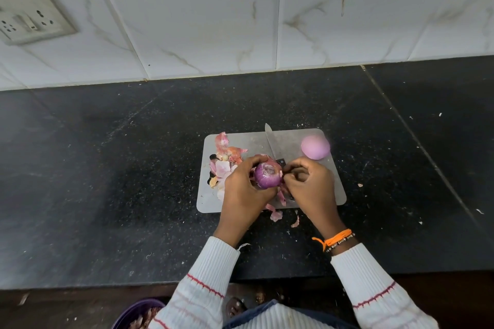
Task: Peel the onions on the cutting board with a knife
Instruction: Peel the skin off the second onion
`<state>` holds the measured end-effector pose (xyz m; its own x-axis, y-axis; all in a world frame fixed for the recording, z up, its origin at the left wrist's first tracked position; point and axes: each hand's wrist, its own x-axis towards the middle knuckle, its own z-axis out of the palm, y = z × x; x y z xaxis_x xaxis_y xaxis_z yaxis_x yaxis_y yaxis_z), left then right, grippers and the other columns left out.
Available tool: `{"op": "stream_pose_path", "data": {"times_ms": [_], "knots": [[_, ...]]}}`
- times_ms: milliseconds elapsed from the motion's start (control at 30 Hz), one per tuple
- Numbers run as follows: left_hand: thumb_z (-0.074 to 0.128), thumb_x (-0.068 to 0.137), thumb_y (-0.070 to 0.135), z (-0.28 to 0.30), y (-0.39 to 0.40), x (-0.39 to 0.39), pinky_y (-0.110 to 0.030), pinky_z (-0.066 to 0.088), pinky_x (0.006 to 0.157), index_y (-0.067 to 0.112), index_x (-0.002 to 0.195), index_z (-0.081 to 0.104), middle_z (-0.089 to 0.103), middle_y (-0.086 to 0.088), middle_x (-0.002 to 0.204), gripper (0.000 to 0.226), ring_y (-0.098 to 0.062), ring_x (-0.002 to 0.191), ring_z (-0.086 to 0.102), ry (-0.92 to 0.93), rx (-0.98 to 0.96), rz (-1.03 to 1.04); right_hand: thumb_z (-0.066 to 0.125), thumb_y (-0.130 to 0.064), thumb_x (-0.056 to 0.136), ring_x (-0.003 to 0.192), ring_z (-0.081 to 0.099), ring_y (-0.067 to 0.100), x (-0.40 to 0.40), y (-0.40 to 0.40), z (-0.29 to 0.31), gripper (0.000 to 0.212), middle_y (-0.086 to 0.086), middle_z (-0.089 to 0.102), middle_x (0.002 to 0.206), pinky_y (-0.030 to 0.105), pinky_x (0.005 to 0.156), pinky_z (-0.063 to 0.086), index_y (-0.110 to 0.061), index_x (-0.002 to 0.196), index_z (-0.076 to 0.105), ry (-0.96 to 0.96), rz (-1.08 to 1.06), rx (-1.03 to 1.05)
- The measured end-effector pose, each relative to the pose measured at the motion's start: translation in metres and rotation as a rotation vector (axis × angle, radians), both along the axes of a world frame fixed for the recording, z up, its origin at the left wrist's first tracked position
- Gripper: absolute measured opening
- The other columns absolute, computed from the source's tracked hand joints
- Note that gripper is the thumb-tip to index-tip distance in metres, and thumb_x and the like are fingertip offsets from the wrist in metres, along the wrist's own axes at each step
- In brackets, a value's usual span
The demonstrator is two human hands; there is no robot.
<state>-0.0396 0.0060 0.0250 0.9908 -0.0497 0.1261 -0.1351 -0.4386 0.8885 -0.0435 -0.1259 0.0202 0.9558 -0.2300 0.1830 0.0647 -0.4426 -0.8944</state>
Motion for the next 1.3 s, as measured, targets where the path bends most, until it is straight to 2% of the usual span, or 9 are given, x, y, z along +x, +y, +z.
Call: {"op": "stream_pose_path", "data": {"times_ms": [200,367,533,667,767,900,1000,1133,1300], "knots": [[0.082,0.064,0.005,0.0,0.003,0.0,-0.003,0.046,0.075,0.018,0.113,0.058,0.06,0.008,0.105,0.056,-0.001,0.093,0.057,-0.028,-0.02,0.016,0.057,-0.002,0.085,0.075,0.068,0.014,0.0,0.0,-0.003,0.014,0.003,0.069,0.079,0.033,0.068,0.059,-0.014,0.084,0.064,-0.006,0.022,0.139],[0.081,0.065,0.005,0.0,0.005,-0.001,-0.003,0.046,0.073,0.018,0.112,0.059,0.06,0.009,0.103,0.055,0.002,0.092,0.057,-0.031,-0.049,0.011,0.065,-0.016,0.085,0.07,0.063,-0.001,-0.002,0.004,0.001,0.006,-0.008,0.063,0.074,0.012,0.057,0.05,-0.013,0.083,0.061,0.0,0.087,0.101],[0.083,0.065,0.011,-0.003,0.008,0.001,-0.013,0.051,0.078,0.018,0.115,0.059,0.064,0.005,0.109,0.056,-0.005,0.096,0.062,0.08,-0.167,0.007,0.06,-0.011,0.088,0.074,0.066,0.016,0.002,0.001,-0.004,0.013,0.001,0.065,0.078,0.031,0.066,0.057,-0.021,0.08,0.058,0.035,0.075,0.087],[0.077,0.068,-0.002,0.0,0.01,0.002,-0.02,0.055,0.074,0.014,0.115,0.058,0.064,-0.001,0.11,0.053,-0.01,0.093,0.065,0.261,-0.506,0.033,0.066,-0.008,0.082,0.07,0.062,0.012,0.003,-0.005,-0.011,0.005,0.0,0.064,0.074,0.024,0.063,0.052,-0.011,0.082,0.061,0.074,0.035,0.039],[0.073,0.07,-0.008,0.0,0.011,0.003,-0.022,0.056,0.074,0.012,0.116,0.056,0.062,-0.006,0.114,0.053,-0.016,0.097,0.064,0.294,-0.593,0.029,0.062,0.004,0.077,0.071,0.06,0.007,0.004,-0.004,-0.011,0.013,0.001,0.064,0.077,0.012,0.062,0.047,-0.009,0.079,0.063,0.048,0.029,-0.011],[0.075,0.069,-0.006,-0.004,0.011,0.003,-0.042,0.055,0.087,0.016,0.113,0.058,0.061,-0.004,0.116,0.052,-0.027,0.107,0.061,0.312,-0.581,0.031,0.049,0.007,0.08,0.055,0.049,0.007,0.003,-0.002,-0.01,0.026,0.0,0.053,0.057,0.023,0.054,0.041,-0.007,0.059,0.057,0.051,0.067,0.014],[0.077,0.065,-0.007,-0.004,0.011,0.003,-0.037,0.056,0.084,0.018,0.11,0.059,0.061,-0.001,0.114,0.055,-0.023,0.104,0.062,0.275,-0.518,0.026,0.052,-0.003,0.086,0.048,0.041,0.005,0.002,0.0,-0.009,0.034,-0.008,0.043,0.048,0.019,0.049,0.033,-0.014,0.055,0.049,0.064,0.081,0.116],[0.077,0.061,-0.013,-0.003,0.011,0.005,-0.021,0.053,0.081,0.016,0.111,0.059,0.06,0.004,0.112,0.061,-0.008,0.099,0.059,0.198,-0.407,-0.009,0.061,-0.016,0.087,0.077,0.061,0.001,0.004,0.003,-0.006,0.003,-0.004,0.065,0.081,0.013,0.067,0.049,-0.013,0.088,0.062,0.047,0.08,0.182],[0.073,0.063,-0.018,-0.001,0.01,0.005,-0.014,0.05,0.077,0.012,0.112,0.059,0.059,0.005,0.109,0.058,0.008,0.092,0.058,0.182,-0.366,-0.083,0.063,-0.007,0.085,0.094,0.062,0.005,0.003,0.006,-0.001,0.015,-0.01,0.064,0.093,0.016,0.076,0.053,-0.018,0.096,0.062,0.031,0.12,0.188]]}}
